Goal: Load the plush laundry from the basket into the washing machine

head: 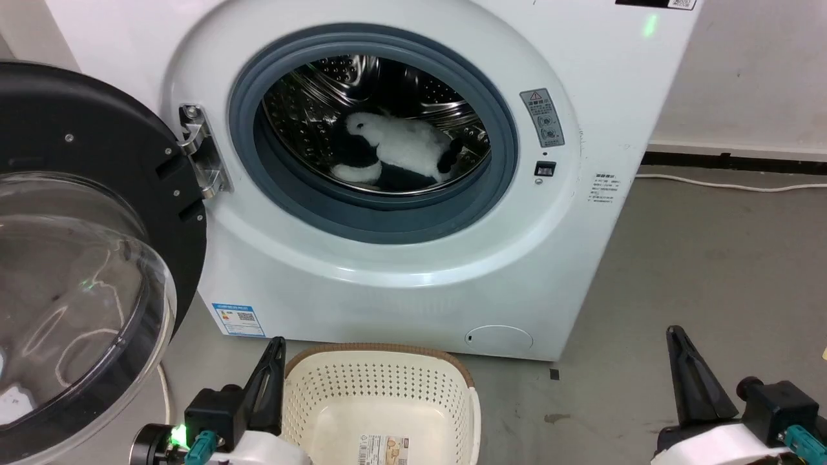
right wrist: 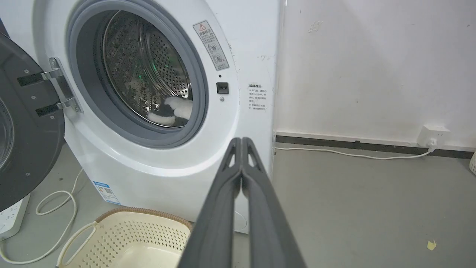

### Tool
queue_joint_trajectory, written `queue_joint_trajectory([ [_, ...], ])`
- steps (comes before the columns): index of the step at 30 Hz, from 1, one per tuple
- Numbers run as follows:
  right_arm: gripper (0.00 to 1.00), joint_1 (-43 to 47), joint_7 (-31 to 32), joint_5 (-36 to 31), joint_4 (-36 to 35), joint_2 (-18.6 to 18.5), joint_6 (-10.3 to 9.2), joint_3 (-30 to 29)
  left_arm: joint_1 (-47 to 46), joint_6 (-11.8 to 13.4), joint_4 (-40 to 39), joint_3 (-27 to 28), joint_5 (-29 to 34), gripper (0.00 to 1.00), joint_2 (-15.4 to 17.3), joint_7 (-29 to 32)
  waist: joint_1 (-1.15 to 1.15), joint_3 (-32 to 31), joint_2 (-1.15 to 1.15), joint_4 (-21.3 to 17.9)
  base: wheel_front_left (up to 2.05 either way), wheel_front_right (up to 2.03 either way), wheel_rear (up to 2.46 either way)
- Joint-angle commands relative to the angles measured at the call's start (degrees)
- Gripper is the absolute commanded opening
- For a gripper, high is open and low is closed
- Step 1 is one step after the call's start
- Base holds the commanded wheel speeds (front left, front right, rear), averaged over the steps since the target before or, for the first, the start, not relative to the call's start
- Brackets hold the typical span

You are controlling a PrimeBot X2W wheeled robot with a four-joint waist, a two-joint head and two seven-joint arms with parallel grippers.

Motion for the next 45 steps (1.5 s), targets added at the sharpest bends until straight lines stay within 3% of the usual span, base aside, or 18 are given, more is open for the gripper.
queue_joint_trajectory([
  [1,0.00,-0.8,0.4,-0.5,-0.4,0.0,-0.02,0.2,-0.4,0.3,-0.5,0.2,0.5,0.00,-0.1,0.4,0.00,0.0,0.00,0.0,0.00,0.00,0.00],
  [45,0.00,-1.9,5.8,-3.4,-1.4,0.0,-0.04,1.7,-0.7,1.3,-3.6,3.2,4.1,0.00,-1.3,5.8,0.00,0.1,0.00,-0.6,0.00,0.00,0.00],
])
